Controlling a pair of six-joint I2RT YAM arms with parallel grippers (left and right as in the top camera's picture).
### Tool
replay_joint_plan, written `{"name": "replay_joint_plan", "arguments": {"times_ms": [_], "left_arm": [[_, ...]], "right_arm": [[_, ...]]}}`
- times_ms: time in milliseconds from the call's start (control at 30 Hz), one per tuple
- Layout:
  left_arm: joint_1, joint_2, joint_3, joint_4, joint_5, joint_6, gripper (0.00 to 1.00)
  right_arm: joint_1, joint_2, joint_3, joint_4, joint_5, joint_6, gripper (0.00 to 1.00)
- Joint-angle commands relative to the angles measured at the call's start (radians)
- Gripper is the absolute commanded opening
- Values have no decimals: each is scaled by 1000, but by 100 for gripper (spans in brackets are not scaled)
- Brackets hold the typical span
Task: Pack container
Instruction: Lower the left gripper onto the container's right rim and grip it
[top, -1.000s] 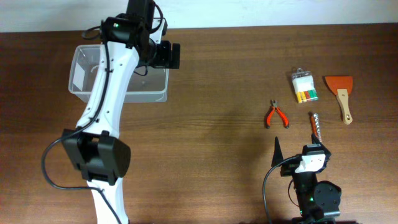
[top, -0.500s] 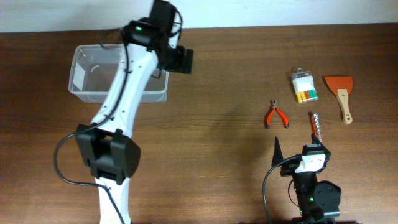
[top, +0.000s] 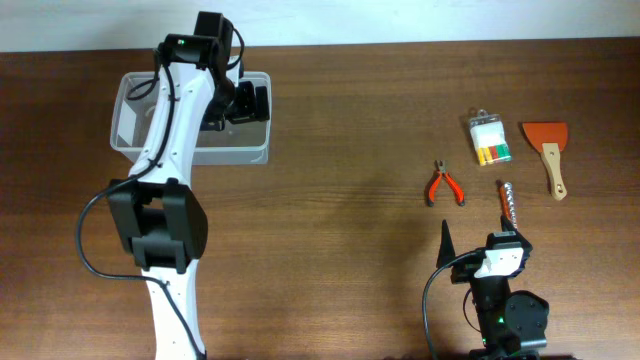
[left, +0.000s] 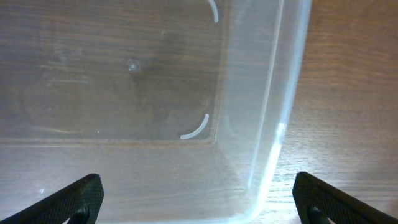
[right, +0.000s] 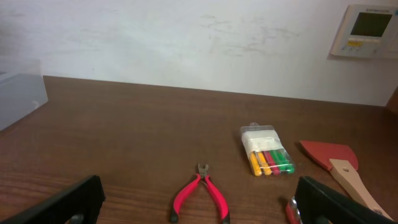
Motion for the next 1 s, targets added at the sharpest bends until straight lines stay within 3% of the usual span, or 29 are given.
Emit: {"name": "replay_joint_plan", "arguments": {"times_ms": [0,167,233,333,433,967], "left_arm": [[-40,-5,11,18,-28,38,99],[-120,-5,11,72,-36,175,99],[-148,-3,11,72,-95,177,99],[-191,0,11,67,-225,148,99],[-199,0,11,68,-252,114,99],[-182,39,11,81,-134,-40,99]], "right_arm": [[-8,-6,-5,-7,12,5,99],[-8,-6,-5,-7,12,5,99],[-8,-6,-5,-6,12,5,98],[-8,-6,-5,-7,12,5,99],[-8,-6,-5,-7,12,5,99],[-8,-6,-5,-7,12,5,99]]}}
